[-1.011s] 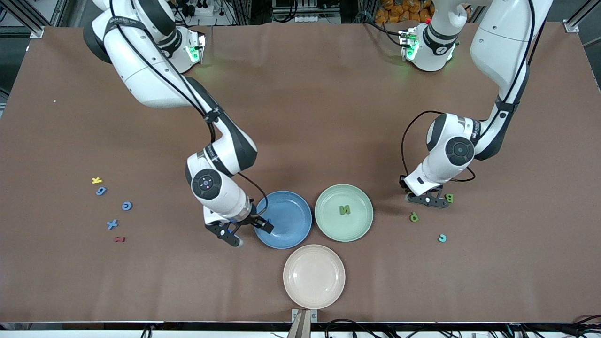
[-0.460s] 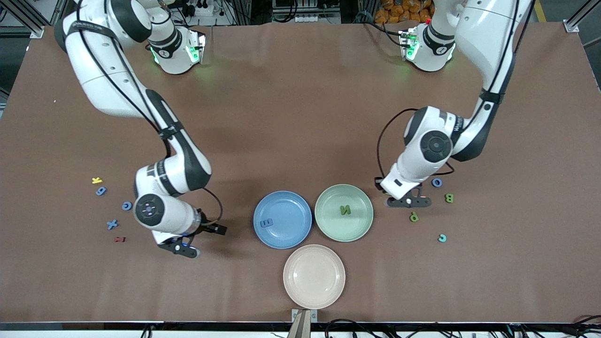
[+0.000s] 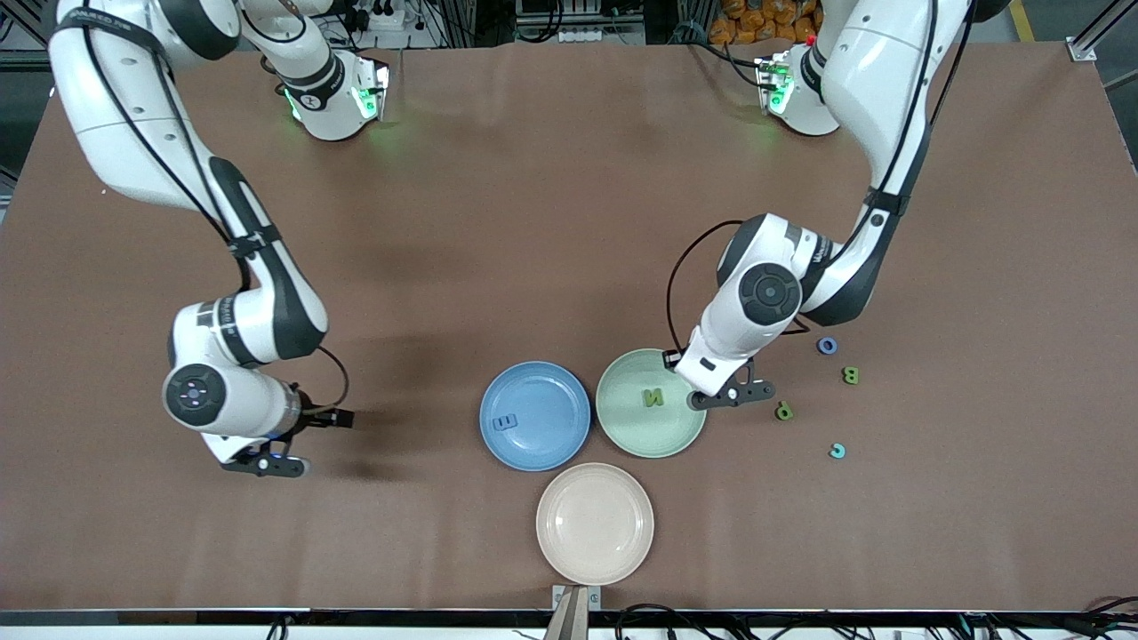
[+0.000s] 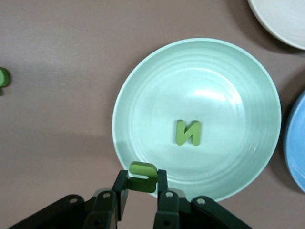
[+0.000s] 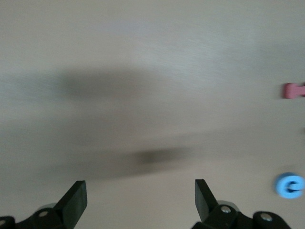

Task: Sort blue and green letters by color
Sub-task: 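Place the green u on the green plate while the right gripper returns to letters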

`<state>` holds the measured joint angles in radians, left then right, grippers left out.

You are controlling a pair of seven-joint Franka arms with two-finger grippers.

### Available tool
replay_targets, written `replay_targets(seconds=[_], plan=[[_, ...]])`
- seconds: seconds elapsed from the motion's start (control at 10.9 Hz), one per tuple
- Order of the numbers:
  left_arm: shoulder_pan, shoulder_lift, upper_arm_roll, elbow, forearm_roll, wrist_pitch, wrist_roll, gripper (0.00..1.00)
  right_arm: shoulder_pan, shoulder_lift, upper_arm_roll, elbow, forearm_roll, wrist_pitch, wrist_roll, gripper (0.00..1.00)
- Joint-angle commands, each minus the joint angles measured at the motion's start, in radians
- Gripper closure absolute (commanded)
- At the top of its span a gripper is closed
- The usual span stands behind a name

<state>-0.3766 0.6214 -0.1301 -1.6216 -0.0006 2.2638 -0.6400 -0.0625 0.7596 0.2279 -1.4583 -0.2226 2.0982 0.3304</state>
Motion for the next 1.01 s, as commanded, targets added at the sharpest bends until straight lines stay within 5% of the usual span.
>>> replay_targets(seconds=[0.0, 0.28, 0.37, 0.46, 0.92], plan=[[-0.011, 0.084, 0.006, 0.112, -0.019, -0.027, -0.036, 0.97, -0.103, -0.095, 0.017, -0.161, -0.035, 0.057, -0.155, 0.0], [-0.011, 0.103, 0.006, 0.144, -0.033, -0.027, -0.05, 0.9, -0.19, -0.138, 0.016, -0.31, -0.037, 0.204, -0.328, 0.0], [-0.01, 0.103, 0.006, 0.143, -0.029, -0.027, -0.044, 0.19, -0.21, -0.143, 0.014, -0.33, -0.047, 0.23, -0.362, 0.0], [-0.01, 0.097, 0.007, 0.137, -0.018, -0.027, -0.035, 0.0, -0.23, -0.141, 0.014, -0.349, -0.087, 0.262, -0.37, 0.0], [0.088, 0.038, -0.025, 0.074, 0.021, -0.027, 0.095, 0.0, -0.33, -0.114, 0.019, -0.373, -0.161, 0.332, -0.41, 0.0]])
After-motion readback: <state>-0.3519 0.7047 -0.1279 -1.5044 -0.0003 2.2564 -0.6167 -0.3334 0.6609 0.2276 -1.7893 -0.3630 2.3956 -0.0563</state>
